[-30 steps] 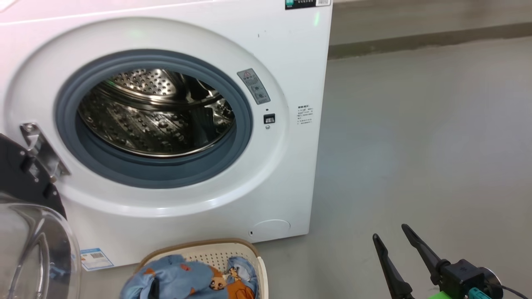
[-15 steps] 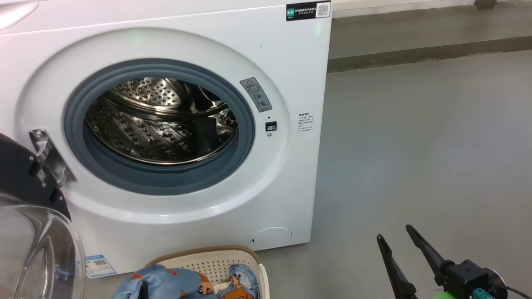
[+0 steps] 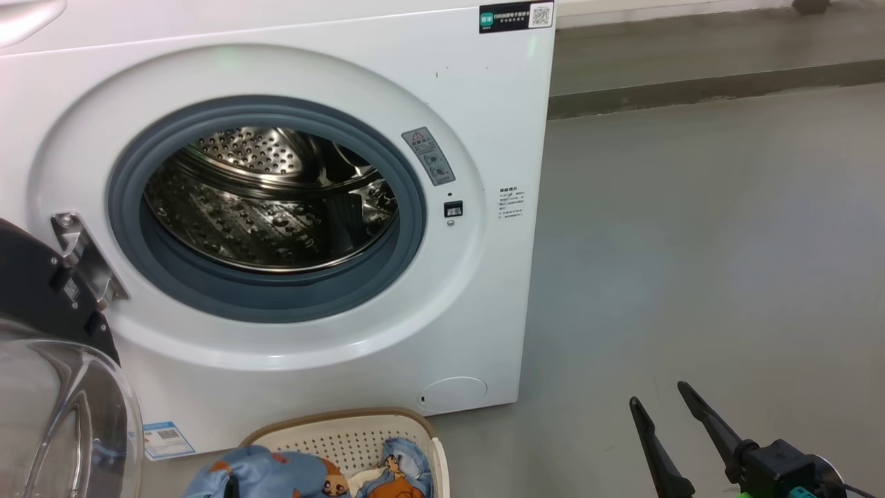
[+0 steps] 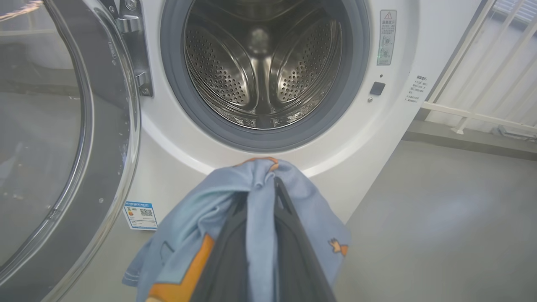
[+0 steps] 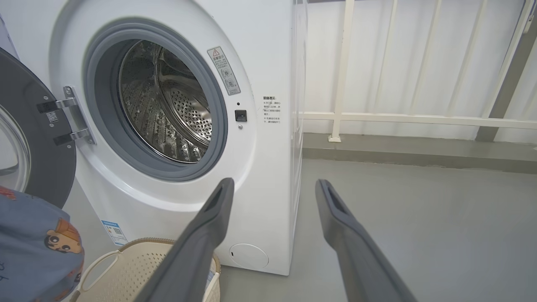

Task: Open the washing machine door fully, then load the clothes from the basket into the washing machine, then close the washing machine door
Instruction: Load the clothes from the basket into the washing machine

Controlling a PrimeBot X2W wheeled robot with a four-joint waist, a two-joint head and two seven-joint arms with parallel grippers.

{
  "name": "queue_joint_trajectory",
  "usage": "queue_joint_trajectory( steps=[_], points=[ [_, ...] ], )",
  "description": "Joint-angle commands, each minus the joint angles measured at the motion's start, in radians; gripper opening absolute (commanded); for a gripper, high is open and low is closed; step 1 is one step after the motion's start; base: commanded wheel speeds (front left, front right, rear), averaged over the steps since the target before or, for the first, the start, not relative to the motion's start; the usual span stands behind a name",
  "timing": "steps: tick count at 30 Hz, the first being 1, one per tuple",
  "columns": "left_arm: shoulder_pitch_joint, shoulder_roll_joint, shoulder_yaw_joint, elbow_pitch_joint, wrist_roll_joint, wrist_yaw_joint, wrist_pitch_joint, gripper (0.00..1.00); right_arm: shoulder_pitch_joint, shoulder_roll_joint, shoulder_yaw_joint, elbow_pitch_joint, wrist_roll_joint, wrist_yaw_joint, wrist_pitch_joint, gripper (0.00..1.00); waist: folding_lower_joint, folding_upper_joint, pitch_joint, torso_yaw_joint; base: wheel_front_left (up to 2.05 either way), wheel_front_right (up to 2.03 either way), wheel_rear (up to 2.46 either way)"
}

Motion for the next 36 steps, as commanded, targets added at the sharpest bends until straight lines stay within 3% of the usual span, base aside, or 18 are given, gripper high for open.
queue_joint_trajectory(
  steps=[1, 14, 25, 36],
  points=[
    [-0.029, 0.012, 0.039, -0.028, -0.001, 0.005, -0.014, 0.00, -0.018, -0.007, 0.016, -0.026, 0.004, 0.002, -0.005, 1.00, 0.0000, 0.0000, 0.001, 0.000, 0.00, 0.00, 0.00],
    [-0.091, 0.002, 0.026, -0.013, -0.007, 0.003, -0.006, 0.00, -0.039, 0.006, 0.009, -0.019, -0.004, 0.002, -0.005, 1.00, 0.0000, 0.0000, 0.035, -0.021, 0.00, 0.00, 0.00],
    [-0.203, 0.019, 0.041, 0.005, -0.026, -0.015, 0.010, 0.00, -0.062, 0.049, 0.024, -0.028, -0.022, 0.002, -0.005, 1.00, 0.0000, 0.0000, 0.131, -0.092, 0.00, 0.00, 0.00],
    [-0.440, 0.101, 0.135, 0.014, -0.040, -0.013, 0.030, 0.00, -0.124, 0.090, 0.053, -0.062, -0.029, 0.002, -0.005, 1.00, 0.0000, 0.0000, 0.313, -0.192, 0.00, 0.00, 0.00]
  ],
)
